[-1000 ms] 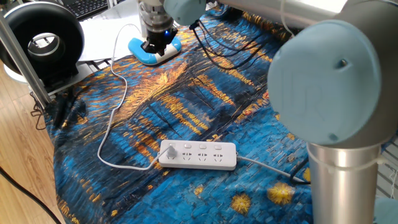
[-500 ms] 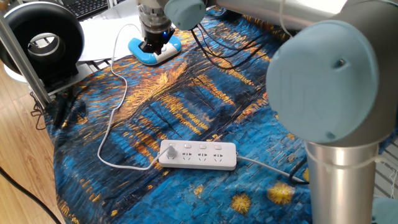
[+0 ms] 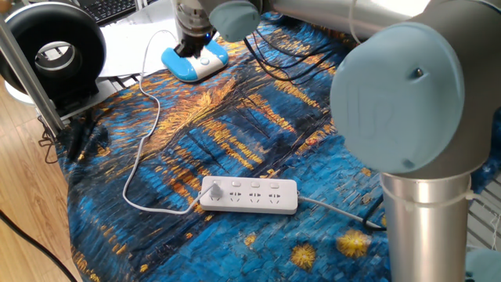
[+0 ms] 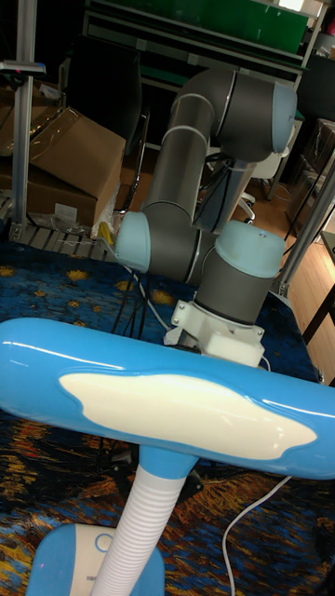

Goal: Plug in the power cord of the desk lamp, turn on the socket, and light up the desk lamp

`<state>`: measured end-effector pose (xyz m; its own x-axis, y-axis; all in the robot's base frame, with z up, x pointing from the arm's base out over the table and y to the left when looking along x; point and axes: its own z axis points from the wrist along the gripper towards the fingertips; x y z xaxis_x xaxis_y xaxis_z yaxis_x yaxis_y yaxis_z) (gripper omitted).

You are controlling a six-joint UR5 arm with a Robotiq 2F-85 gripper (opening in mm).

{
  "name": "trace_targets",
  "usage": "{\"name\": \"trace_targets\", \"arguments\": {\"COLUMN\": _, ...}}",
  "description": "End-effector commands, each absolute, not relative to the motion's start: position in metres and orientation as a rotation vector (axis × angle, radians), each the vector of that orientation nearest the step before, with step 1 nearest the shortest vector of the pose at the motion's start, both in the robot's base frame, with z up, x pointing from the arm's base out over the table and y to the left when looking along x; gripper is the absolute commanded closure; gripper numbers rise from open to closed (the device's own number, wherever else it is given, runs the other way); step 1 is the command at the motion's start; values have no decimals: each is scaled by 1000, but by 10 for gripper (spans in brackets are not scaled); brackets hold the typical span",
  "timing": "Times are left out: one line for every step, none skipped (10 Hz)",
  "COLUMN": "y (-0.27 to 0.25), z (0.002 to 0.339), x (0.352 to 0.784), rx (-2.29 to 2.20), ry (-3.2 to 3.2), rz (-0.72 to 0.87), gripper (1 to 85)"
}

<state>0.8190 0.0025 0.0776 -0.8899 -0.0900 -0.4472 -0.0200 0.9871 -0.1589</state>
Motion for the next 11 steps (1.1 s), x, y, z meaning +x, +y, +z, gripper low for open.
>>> {"name": "trace_targets", "arguments": {"y": 0, "z": 90, "x": 842, "rx": 12, "ry": 2557, "rz": -102, "gripper": 843}}
{"name": "trace_targets", "arguments": {"y": 3, "z": 88, "x": 843, "rx": 54, "ry": 2557, "rz": -63, "gripper": 843}}
{"name": "trace_targets", "arguments": {"y": 2, "z": 85, "x": 846, "rx": 72, "ry": 2556, "rz": -61, "gripper": 843}}
{"name": "trace_targets", "arguments": {"y": 3, "z": 80, "x": 849, "rx": 96, "ry": 2554, "rz": -41, "gripper": 843}}
{"name": "trace_targets", "arguments": {"y": 3, "z": 75, "x": 851, "rx": 107, "ry": 2554, "rz": -27, "gripper": 843}}
{"name": "trace_targets", "arguments": {"y": 1, "z": 70, "x": 852, "rx": 107, "ry": 2554, "rz": -24, "gripper": 843}}
{"name": "trace_targets", "arguments": {"y": 1, "z": 66, "x": 855, "rx": 111, "ry": 2554, "rz": -23, "gripper": 843}}
{"name": "trace_targets", "arguments": {"y": 0, "z": 62, "x": 858, "rx": 124, "ry": 2553, "rz": -24, "gripper": 843}}
{"name": "trace_targets", "arguments": {"y": -2, "z": 56, "x": 854, "rx": 135, "ry": 2573, "rz": -21, "gripper": 843}}
{"name": "trace_targets", "arguments": {"y": -5, "z": 51, "x": 844, "rx": 138, "ry": 2609, "rz": -21, "gripper": 843}}
{"name": "trace_targets", "arguments": {"y": -9, "z": 51, "x": 831, "rx": 132, "ry": 2643, "rz": -31, "gripper": 843}}
